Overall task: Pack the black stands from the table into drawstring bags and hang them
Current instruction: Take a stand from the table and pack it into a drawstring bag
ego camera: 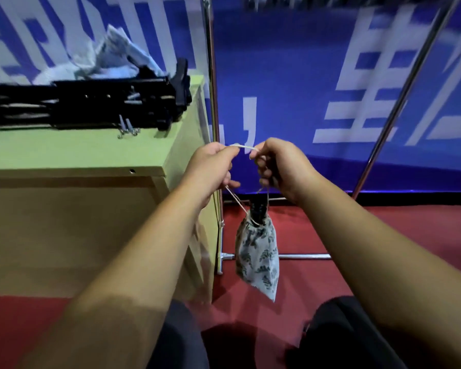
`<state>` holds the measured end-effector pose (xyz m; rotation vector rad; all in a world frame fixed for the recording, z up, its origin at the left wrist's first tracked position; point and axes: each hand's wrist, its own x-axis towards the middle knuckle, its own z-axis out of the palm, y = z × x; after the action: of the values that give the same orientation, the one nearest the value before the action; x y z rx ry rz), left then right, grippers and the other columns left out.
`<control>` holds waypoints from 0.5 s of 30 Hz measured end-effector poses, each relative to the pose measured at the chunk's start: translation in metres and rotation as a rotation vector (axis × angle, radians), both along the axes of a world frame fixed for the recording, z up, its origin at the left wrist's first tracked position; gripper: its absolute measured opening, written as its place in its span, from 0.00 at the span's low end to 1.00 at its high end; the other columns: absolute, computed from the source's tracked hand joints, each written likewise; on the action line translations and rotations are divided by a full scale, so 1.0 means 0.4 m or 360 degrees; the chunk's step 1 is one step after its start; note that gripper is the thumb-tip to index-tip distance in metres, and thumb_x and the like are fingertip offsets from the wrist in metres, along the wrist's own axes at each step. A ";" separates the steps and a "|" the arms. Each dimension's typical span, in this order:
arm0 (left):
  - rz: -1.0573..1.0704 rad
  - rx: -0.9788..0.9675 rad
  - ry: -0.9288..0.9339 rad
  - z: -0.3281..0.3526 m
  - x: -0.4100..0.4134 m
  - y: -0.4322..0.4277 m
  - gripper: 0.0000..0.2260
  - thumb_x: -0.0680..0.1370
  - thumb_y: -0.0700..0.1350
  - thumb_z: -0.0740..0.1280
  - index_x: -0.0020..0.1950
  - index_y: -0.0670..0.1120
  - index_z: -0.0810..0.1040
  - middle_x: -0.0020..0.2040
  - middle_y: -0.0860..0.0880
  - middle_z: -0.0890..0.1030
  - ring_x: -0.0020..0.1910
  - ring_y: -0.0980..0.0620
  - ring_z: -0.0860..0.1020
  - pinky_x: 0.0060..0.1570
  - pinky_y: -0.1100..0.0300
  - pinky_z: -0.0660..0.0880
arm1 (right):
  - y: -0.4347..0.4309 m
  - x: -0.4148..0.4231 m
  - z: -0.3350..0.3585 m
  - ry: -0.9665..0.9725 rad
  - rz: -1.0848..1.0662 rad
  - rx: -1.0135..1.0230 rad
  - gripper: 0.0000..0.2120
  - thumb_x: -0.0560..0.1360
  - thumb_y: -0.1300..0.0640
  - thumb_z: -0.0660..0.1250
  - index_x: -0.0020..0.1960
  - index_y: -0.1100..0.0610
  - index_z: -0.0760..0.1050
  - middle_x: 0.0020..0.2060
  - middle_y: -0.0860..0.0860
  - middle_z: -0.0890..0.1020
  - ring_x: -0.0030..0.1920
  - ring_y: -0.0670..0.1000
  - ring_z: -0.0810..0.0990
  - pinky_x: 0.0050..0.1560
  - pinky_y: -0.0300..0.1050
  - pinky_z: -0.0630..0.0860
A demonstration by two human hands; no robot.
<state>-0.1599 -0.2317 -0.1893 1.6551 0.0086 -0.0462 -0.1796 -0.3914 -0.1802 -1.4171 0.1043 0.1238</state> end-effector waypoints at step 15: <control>-0.0280 0.0114 -0.0326 0.399 0.151 0.010 0.04 0.78 0.39 0.72 0.46 0.45 0.78 0.31 0.49 0.70 0.29 0.52 0.69 0.36 0.55 0.77 | -0.055 0.140 0.323 -0.0476 0.0128 -0.0064 0.10 0.80 0.48 0.73 0.48 0.55 0.83 0.31 0.48 0.62 0.29 0.50 0.61 0.32 0.44 0.65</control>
<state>-0.0994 -0.2278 -0.0297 1.7222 -0.2942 -0.0098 -0.1234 -0.4134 -0.0511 -1.4649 -0.1979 -0.0251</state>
